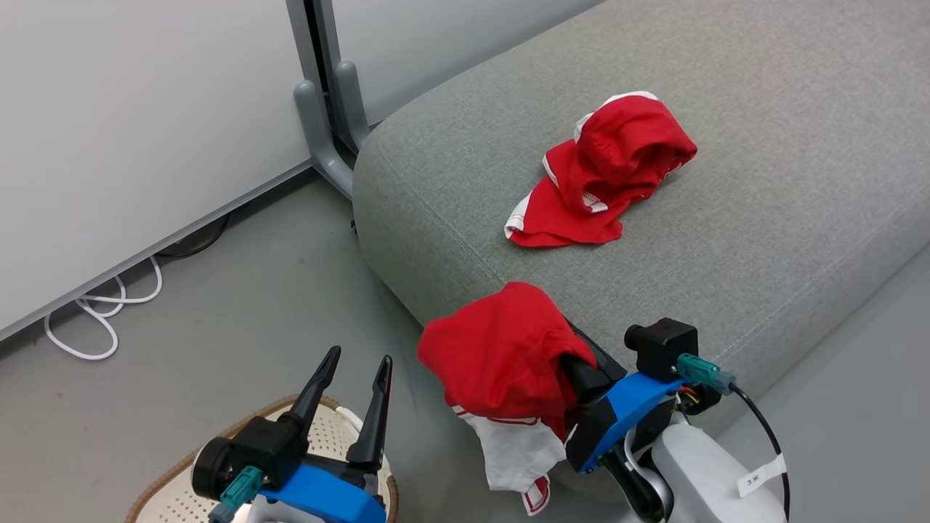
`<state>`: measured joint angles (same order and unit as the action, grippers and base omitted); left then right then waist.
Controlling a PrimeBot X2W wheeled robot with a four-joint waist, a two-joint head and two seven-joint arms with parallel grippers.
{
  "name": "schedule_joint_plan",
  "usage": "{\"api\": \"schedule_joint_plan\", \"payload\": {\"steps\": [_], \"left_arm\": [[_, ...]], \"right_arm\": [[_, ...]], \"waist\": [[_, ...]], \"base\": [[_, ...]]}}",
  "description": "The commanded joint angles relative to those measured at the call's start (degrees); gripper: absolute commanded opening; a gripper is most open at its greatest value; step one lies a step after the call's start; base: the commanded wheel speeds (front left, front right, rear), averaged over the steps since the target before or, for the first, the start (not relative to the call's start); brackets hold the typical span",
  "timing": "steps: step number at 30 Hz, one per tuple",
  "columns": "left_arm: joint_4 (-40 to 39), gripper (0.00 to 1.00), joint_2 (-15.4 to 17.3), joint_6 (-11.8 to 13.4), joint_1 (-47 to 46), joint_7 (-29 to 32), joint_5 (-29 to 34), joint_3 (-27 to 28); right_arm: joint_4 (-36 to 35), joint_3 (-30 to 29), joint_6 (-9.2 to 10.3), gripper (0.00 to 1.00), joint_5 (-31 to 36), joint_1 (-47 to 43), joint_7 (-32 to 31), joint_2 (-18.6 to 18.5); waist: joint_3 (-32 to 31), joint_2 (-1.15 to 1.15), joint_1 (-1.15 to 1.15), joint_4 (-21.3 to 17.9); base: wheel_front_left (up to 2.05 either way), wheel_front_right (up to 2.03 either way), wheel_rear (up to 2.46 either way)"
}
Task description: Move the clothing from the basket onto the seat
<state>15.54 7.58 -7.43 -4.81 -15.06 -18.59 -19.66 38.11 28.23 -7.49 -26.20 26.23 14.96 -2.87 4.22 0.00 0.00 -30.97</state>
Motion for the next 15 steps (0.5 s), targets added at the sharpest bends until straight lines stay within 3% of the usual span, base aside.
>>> {"api": "schedule_joint_plan", "payload": {"steps": [1, 15], "left_arm": [[-0.03, 1.00, 0.39, -0.06, -0.67, -0.17, 0.05, -0.08], [-1.75, 1.00, 2.12, -0.07, -1.70, -0.17, 1.05, 0.56]], "right_arm": [[-0.32, 0.00, -0.01, 0.00, 0.37, -0.42, 0.32, -0.03], [-2.00, -2.59, -0.01, 0.00, -4.78, 7.02, -1.26, -0.01]], "waist": [[0.08, 0.00, 0.00, 0.03], [4.02, 0.00, 0.00, -0.61]], "base": [[0.00, 0.00, 0.00], [0.00, 0.00, 0.00]]}}
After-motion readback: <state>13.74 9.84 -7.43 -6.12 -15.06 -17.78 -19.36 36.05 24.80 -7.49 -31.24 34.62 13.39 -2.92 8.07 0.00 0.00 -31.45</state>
